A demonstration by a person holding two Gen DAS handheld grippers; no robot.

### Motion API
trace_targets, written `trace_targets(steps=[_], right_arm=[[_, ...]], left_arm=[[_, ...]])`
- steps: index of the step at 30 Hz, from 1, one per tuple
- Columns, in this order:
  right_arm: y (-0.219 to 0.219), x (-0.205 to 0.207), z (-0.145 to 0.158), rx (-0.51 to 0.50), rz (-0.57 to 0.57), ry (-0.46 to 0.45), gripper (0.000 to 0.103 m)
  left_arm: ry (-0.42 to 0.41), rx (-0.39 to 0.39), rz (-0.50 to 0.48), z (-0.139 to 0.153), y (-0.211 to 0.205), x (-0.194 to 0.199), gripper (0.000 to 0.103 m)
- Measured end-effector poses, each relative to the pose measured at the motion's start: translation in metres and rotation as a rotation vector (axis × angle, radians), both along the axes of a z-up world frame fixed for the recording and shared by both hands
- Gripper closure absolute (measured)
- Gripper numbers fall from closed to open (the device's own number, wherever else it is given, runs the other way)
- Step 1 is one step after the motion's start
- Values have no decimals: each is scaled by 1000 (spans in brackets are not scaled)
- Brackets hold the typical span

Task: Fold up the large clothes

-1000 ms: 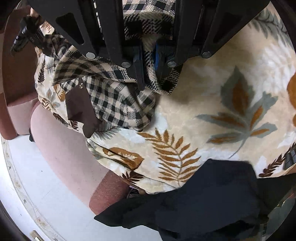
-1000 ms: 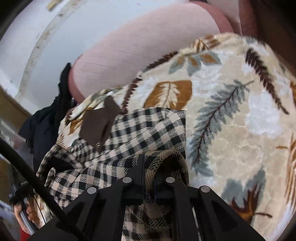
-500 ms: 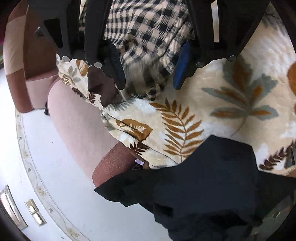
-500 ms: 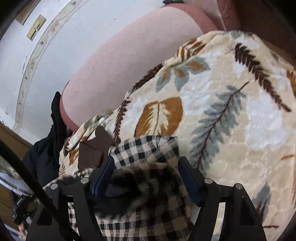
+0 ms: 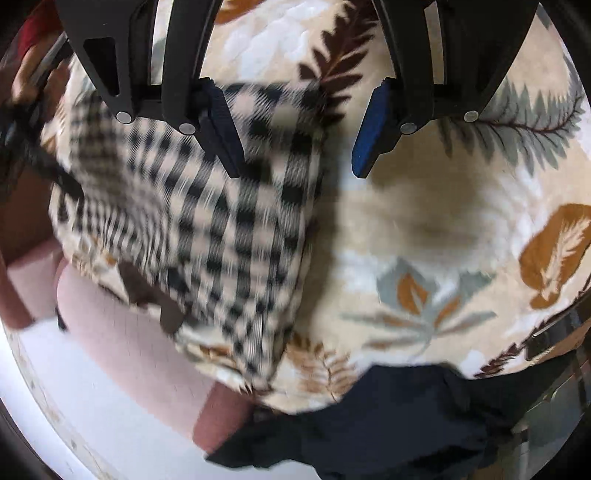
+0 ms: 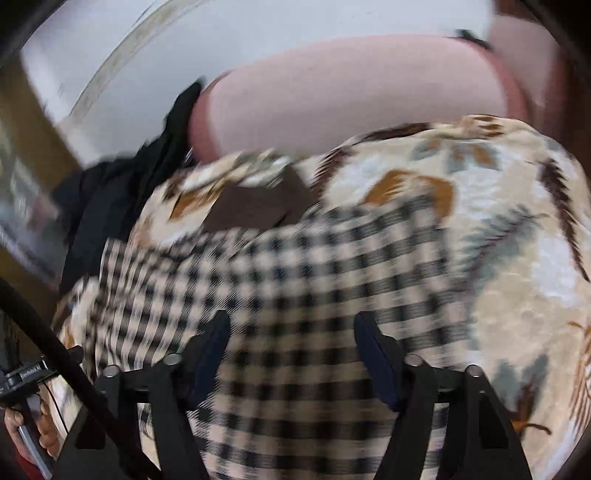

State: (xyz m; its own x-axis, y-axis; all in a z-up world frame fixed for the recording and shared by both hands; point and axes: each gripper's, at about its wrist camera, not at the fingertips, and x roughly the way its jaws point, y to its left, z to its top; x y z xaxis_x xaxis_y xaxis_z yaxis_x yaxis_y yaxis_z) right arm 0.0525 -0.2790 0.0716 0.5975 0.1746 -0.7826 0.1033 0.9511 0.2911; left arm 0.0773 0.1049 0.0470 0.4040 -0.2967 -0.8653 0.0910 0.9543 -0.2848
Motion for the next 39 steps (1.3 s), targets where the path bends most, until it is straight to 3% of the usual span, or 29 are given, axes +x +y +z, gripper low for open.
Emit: trace_targets(steps=[1, 4, 5, 6, 11, 14, 16, 18, 22, 28, 29, 30, 31, 35, 37, 39], right_arm=[[13, 9, -6, 8, 35, 24, 53], [41, 35, -24, 11, 65, 79, 54], [48, 44, -31, -1, 63, 98, 54], [53, 53, -39, -22, 54, 117, 54], [61, 60, -51, -96, 33, 151, 54], [50, 52, -45, -148, 9, 175, 54], [30, 37, -34, -128, -37, 159, 54], [3, 12, -17, -89, -106, 123, 53], [-36, -44, 2, -84, -212, 73, 32], [-61, -102, -28, -129, -226, 178, 30], [-60, -106, -35, -99, -208, 186, 42], [-56, -108, -40, -57, -182, 193, 65], [-54, -109, -44, -11, -162, 201, 96], [-71, -126, -33, 45, -220, 124, 98], [-76, -131, -36, 57, -226, 134, 98], [-72, -133, -40, 5, -219, 164, 98]], left_arm=[[-3, 14, -21, -5, -1, -1, 43], [-33, 67, -93, -13, -7, -2, 45], [-37, 101, -140, -16, -12, -2, 68], [-28, 125, -181, -19, -16, 0, 98], [-96, 244, -194, -4, -18, 8, 98], [-119, 301, -190, 1, -18, 8, 98], [-126, 330, -191, 1, -19, 6, 98], [-138, 343, -198, 2, -23, 4, 98], [-148, 351, -207, 1, -23, -4, 98], [-149, 327, -188, 2, -23, -9, 97], [-145, 321, -186, 1, -22, -10, 97], [-142, 319, -183, 0, -21, -11, 97], [-141, 321, -178, 0, -21, -12, 97], [-142, 305, -180, 4, -19, -19, 97], [-151, 329, -192, 5, -21, -22, 96], [-153, 342, -183, 7, -17, -20, 94]])
